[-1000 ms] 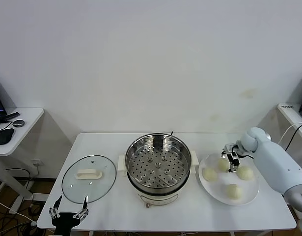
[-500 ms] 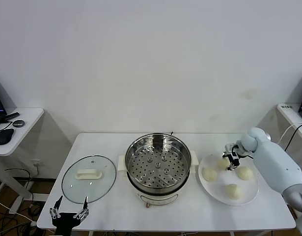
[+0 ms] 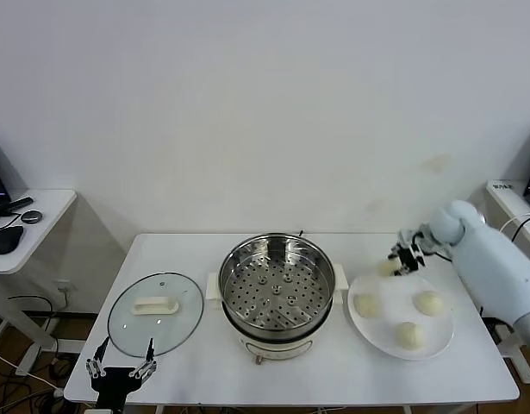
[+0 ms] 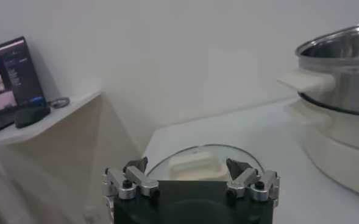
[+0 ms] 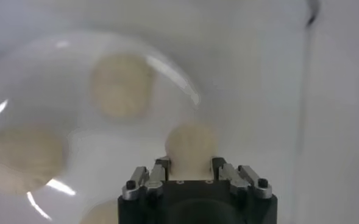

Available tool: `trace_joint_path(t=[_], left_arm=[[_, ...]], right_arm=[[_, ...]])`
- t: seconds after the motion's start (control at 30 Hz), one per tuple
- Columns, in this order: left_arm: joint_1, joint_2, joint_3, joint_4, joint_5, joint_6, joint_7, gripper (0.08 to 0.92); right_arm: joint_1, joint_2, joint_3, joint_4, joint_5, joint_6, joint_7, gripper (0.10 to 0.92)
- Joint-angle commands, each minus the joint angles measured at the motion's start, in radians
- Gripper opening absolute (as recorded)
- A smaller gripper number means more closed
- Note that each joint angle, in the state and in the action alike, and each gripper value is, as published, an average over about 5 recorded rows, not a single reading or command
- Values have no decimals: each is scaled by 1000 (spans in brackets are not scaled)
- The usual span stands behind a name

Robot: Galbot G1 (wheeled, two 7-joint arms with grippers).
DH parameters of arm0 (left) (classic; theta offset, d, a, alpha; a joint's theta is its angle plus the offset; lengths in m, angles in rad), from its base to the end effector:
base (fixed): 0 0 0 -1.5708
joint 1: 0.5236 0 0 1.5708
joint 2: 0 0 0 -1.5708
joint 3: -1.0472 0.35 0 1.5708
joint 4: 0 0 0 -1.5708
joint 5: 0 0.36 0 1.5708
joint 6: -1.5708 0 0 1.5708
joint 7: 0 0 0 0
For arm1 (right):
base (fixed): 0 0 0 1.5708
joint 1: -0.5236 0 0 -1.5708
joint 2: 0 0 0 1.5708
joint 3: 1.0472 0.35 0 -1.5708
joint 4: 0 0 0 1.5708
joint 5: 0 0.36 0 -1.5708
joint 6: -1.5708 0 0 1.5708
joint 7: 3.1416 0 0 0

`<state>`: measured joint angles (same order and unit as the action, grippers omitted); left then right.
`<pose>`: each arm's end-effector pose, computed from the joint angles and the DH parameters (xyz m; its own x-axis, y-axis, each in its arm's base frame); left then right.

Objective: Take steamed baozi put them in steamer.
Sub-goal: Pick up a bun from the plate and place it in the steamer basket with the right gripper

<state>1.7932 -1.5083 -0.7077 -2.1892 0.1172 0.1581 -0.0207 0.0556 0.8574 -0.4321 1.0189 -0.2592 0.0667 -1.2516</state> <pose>0.1183 0.0624 -0.2968 -0.9513 -0.1736 0.2546 -0.0968 0.9527 0.2880 0.5896 -0.1632 -0.0998 -0.3203 -0.2634 0.9099 -0.9124 -0.1726 -0.3712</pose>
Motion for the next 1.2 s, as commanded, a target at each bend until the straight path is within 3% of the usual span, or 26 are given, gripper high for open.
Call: trace_joint_path(t=[0.03,0.2,0.3,0.43,0.57,0.93,1.2], left_arm=[[-4,-2,1,-10,9,0,-3,823],[-8,-6,1,-18,10,0,-11,823],[-9,-5,-1,-16,8,-1,-15,823],[-17,-9,-10,-17,5,-2,-18,823],[-25,-13,-19,-18,0,-2,-21,823],[-39,-26,-21,-11,-4,-1,-24,823],[-41,-32,-24,-11,-5,-2,-27,823]], right_arm=[[238,5,-155,60,216,-20,-30,443],[392,138,-277,-12,366,48,-54,449],[454,241,-329,-82,437,170,-61,478],[493,344,-371,-164,464,343,-70,526],[510,380,-423,-148,460,464,-82,534],[458,387,-575,-4,329,747,-27,537],[363,347,-583,91,149,762,-9,534]])
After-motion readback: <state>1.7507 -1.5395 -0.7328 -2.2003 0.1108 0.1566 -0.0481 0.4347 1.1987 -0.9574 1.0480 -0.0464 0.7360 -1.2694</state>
